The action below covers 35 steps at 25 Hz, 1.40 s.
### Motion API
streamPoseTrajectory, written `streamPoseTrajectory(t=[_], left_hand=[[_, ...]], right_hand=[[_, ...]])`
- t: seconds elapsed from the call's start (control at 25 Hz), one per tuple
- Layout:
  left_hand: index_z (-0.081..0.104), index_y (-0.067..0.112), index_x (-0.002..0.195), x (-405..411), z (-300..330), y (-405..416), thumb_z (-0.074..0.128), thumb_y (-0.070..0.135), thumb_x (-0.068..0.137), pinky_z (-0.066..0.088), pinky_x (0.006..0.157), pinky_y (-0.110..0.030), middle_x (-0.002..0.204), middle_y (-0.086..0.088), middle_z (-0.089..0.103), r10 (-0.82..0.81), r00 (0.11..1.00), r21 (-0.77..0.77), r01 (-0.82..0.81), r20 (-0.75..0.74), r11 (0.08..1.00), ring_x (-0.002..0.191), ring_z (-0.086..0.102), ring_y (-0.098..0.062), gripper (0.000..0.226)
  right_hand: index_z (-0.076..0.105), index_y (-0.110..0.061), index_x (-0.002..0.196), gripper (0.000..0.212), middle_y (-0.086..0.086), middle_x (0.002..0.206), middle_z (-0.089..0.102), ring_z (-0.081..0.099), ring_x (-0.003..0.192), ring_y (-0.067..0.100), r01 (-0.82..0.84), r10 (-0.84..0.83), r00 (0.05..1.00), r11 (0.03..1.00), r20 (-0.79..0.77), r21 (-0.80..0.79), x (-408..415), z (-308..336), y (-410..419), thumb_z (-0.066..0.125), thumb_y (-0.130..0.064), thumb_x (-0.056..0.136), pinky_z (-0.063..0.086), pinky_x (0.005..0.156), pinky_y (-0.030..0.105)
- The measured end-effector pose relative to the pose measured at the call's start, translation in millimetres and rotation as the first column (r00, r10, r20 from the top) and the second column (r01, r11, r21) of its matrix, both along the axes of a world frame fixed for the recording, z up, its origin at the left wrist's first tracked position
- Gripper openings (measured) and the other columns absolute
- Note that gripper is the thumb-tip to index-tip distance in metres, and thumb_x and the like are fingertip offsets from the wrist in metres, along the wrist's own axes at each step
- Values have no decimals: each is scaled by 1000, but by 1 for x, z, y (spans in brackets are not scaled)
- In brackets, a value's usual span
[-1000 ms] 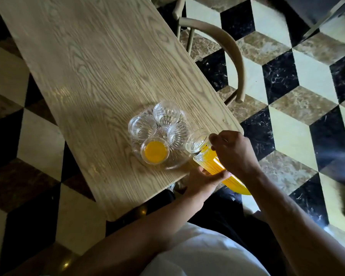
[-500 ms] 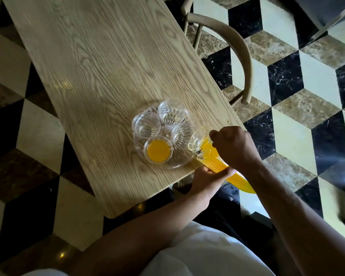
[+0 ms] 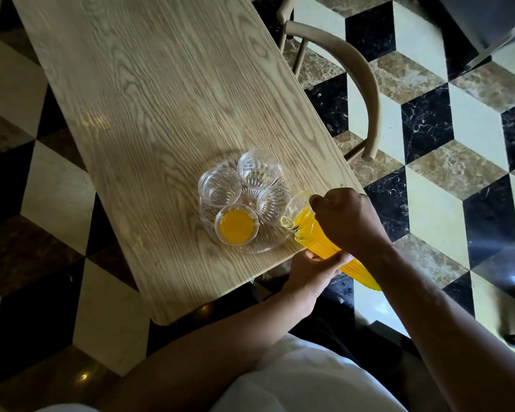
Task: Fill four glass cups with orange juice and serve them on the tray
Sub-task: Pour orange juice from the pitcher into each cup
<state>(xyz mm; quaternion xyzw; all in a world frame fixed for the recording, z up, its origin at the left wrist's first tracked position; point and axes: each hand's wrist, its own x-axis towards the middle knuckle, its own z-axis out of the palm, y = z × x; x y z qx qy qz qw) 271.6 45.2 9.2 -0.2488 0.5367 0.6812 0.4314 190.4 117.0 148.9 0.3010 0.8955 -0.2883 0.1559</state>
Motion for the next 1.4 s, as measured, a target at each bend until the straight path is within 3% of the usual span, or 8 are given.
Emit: streamPoseTrajectory(t=[0.24, 0.4, 0.52, 0.8, 0.92, 1.04, 1.24, 1.4], left_hand=[[43, 16, 62, -4, -4, 3, 97, 44, 47, 62, 97, -52, 55, -4, 45, -18, 1000, 37, 17, 10, 999, 72, 65, -18, 62], [48, 11, 72, -6, -11, 7, 102, 46, 46, 63, 97, -49, 80, -15, 50, 6, 1000, 82, -8, 30, 997, 91, 76, -30, 69], [44, 13, 71, -6, -13, 8, 99, 43, 51, 63, 98, -48, 83, -15, 54, 32, 998, 86, -36, 49, 996, 108, 76, -35, 65], [39, 18, 60, -6, -10, 9, 98, 39, 56, 62, 99, -49, 79, -17, 49, 58, 996, 125, -67, 72, 990, 102, 76, -34, 63], [37, 20, 58, -6, -10, 10, 99, 39, 56, 61, 100, -51, 79, -17, 48, 58, 995, 129, -69, 83, 989, 104, 76, -37, 65], [38, 18, 60, -7, -13, 11, 102, 43, 53, 62, 100, -50, 81, -17, 47, 45, 994, 150, -59, 98, 987, 97, 73, -34, 69], [52, 8, 81, -7, -14, 11, 101, 48, 53, 63, 98, -45, 88, -19, 58, 35, 994, 168, -51, 99, 984, 115, 73, -37, 70], [53, 6, 80, -7, -7, 10, 98, 48, 53, 63, 97, -41, 100, -28, 71, 19, 993, 158, -37, 117, 987, 111, 76, -34, 67]], right_hand=[[45, -3, 61, 42, 19, 63, 51, 42, 61, 32, -33, 32, 999, 999, 40, 14, -9, 4, -4, 52, -28, 94, 37, 59, 39], [42, -7, 59, 43, 13, 58, 45, 39, 56, 28, -34, 33, 998, 999, 48, 39, -13, 5, -7, 53, -28, 94, 36, 57, 38], [43, -5, 60, 42, 15, 59, 45, 38, 56, 29, -43, 40, 998, 998, 52, 50, -15, 4, -8, 53, -28, 94, 35, 55, 37], [44, -6, 60, 44, 12, 56, 45, 40, 54, 25, -73, 68, 995, 995, 78, 68, -19, 4, -9, 52, -31, 96, 34, 55, 39], [41, -9, 59, 46, 9, 56, 44, 38, 53, 24, -75, 69, 994, 995, 80, 63, -20, 5, -9, 52, -32, 97, 35, 52, 31], [41, -8, 59, 45, 8, 57, 44, 37, 53, 24, -76, 72, 994, 995, 81, 57, -21, 5, -10, 52, -31, 97, 35, 52, 30], [42, -8, 59, 45, 8, 56, 44, 39, 53, 24, -74, 68, 994, 995, 85, 67, -23, 6, -11, 52, -31, 96, 36, 52, 29], [41, -9, 58, 44, 8, 55, 44, 39, 52, 23, -78, 72, 994, 995, 87, 65, -23, 7, -12, 52, -30, 96, 35, 52, 29]])
